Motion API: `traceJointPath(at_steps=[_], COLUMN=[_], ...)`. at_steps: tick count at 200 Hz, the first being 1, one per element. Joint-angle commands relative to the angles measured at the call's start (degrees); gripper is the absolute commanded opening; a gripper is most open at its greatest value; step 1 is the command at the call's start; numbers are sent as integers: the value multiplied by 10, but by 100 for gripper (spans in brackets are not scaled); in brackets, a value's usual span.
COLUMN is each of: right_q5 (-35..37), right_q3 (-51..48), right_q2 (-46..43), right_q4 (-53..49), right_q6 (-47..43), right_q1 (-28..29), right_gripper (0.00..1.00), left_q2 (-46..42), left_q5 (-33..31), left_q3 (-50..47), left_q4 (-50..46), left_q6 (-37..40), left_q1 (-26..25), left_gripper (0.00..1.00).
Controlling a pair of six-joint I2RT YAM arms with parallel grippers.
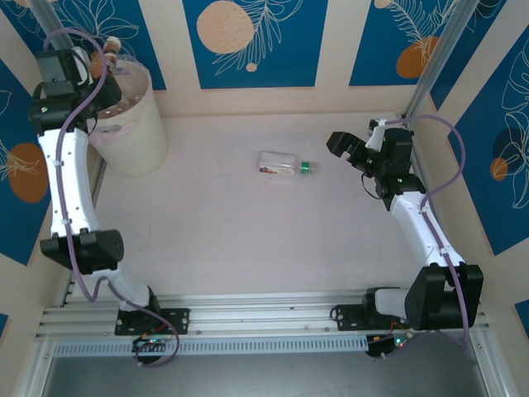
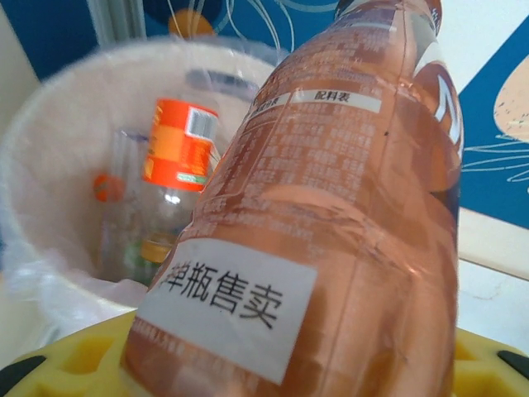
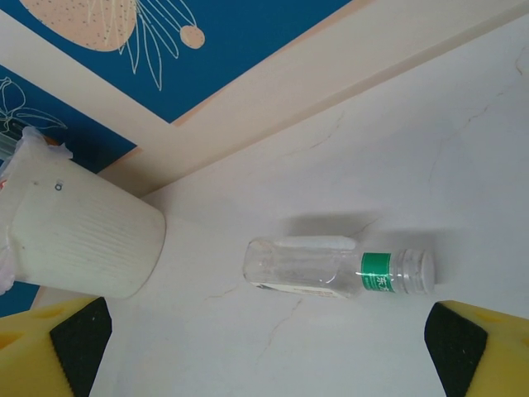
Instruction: Put the plastic bottles in the bin
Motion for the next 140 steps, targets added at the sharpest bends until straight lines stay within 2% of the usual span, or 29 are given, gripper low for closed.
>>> traceJointPath(at_steps=[1, 25, 38, 51, 66, 82, 90, 92, 103, 117, 130, 140], right_q5=[9, 12, 16, 18, 15, 13, 12, 12, 14, 19, 22, 22], right_q3=[0, 0, 0, 0, 2, 5, 6, 6, 6, 6, 2, 0], right_q2=[-6, -6, -6, -3, -1, 1, 0, 0, 0, -2, -4, -2], right_q4=[-6, -14, -15, -16, -17, -18, -20, -21, -26, -31, -31, -30], right_q6=[6, 2, 2, 3, 7, 9, 9, 8, 5, 2, 2, 4], right_q1=[-2, -2, -3, -2, -3, -2, -1, -1, -1, -1, -1, -1], right_gripper=[99, 99, 99, 99, 99, 99, 100, 99, 99, 99, 99, 100], left_q2=[60, 108, 123, 143, 171, 203, 220, 225, 250, 288, 329, 326], left_q5=[3, -83, -69, -54, -49, -40, -54, -56, -83, -101, -79, -56], left_q3=[44, 87, 89, 101, 131, 182, 222, 232, 302, 410, 511, 506], left_q4=[-27, -49, -37, -38, -55, -81, -105, -112, -146, -191, -230, -230], left_q6=[-44, -83, -98, -110, -122, -127, -126, -124, -119, -108, -101, -98], left_q1=[0, 0, -1, -5, -12, -15, -17, -17, -18, -18, -18, -21], left_gripper=[0, 1, 9, 25, 36, 59, 74, 81, 99, 100, 100, 100])
